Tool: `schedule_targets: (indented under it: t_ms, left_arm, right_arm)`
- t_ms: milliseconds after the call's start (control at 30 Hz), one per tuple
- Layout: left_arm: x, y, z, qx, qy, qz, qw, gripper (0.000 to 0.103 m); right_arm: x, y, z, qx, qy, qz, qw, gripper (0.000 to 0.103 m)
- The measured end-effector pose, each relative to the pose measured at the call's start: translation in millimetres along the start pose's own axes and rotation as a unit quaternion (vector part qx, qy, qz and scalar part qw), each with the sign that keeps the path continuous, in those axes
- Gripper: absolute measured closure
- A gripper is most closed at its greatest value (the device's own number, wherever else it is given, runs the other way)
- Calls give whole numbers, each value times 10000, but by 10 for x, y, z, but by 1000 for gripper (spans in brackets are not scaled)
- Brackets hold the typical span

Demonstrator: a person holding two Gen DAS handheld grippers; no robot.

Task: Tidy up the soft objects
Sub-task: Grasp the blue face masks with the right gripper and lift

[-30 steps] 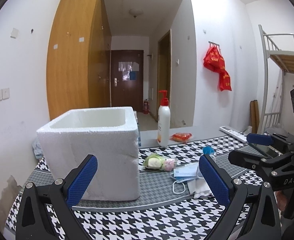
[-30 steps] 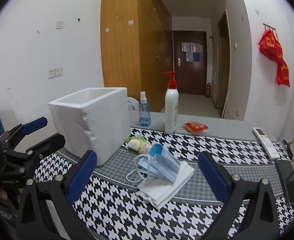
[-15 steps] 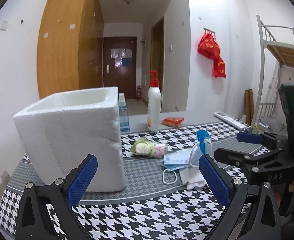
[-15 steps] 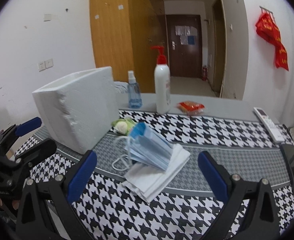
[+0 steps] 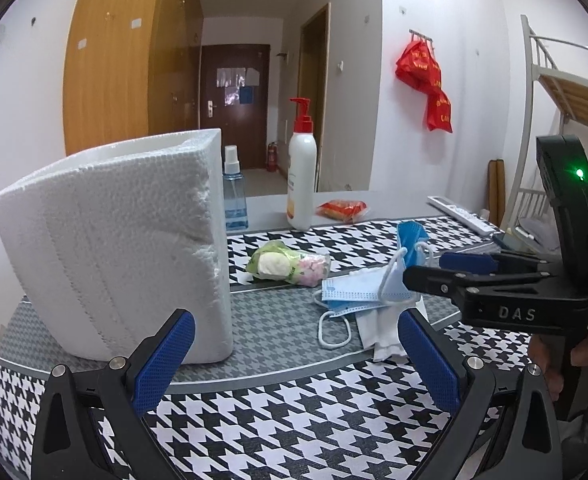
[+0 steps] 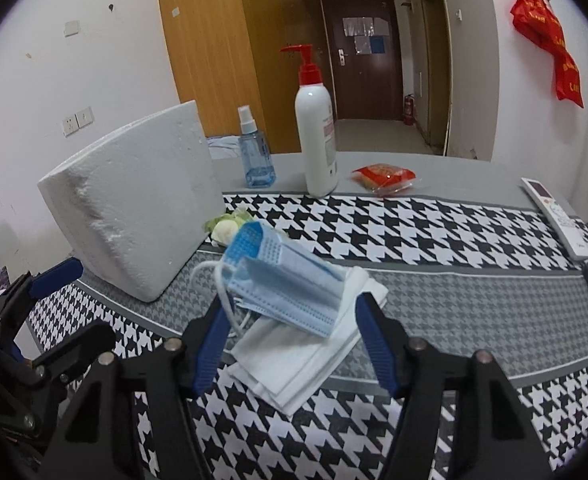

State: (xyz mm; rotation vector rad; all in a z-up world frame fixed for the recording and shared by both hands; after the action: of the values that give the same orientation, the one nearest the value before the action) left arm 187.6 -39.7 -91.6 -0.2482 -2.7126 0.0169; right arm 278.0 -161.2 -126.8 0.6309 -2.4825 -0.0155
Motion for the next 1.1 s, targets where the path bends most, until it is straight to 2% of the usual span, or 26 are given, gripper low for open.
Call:
schedule_targets:
  t_ms: [300, 400, 467, 700, 800, 1100]
  left_arm:
    - [-107, -60, 13, -27, 135, 90, 9999, 1]
    - [-127, -75, 11, -37, 166, 85, 9998, 1]
    - [-139, -90, 15, -50, 186, 102, 9998, 1]
    - [-203, -112, 26, -86, 273, 101, 9995, 1]
    - [-209, -105, 35, -69, 287, 105, 9995, 1]
    - [-208, -143, 27, -123, 296, 94, 9994, 1]
  right_arm:
    - [-154, 33, -47, 127, 139, -44, 9998, 36]
    - [-207, 63, -54, 214, 206, -90, 9995, 43]
    - [-235, 74, -34, 264, 277, -94, 9992, 53]
    - [-309, 20, 32, 204, 447, -28, 9988, 67]
    - [-337, -25, 51, 131, 502, 0, 9987, 77]
    - [-256, -103, -23, -176, 312, -160, 9992, 79]
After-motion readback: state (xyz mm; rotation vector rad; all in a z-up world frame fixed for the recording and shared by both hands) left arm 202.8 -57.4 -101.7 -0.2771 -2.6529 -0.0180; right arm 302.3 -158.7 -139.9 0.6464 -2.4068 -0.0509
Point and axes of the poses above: each gripper's, at about its wrist camera, not at the fingertips, and x roughly against the way its jaws point, y to its left, z to its underside, the point moved 7 cm from there along -x, roughly the way its jaws point, and after that the axes turned 5 degrees about -y, right-handed, at the moved point
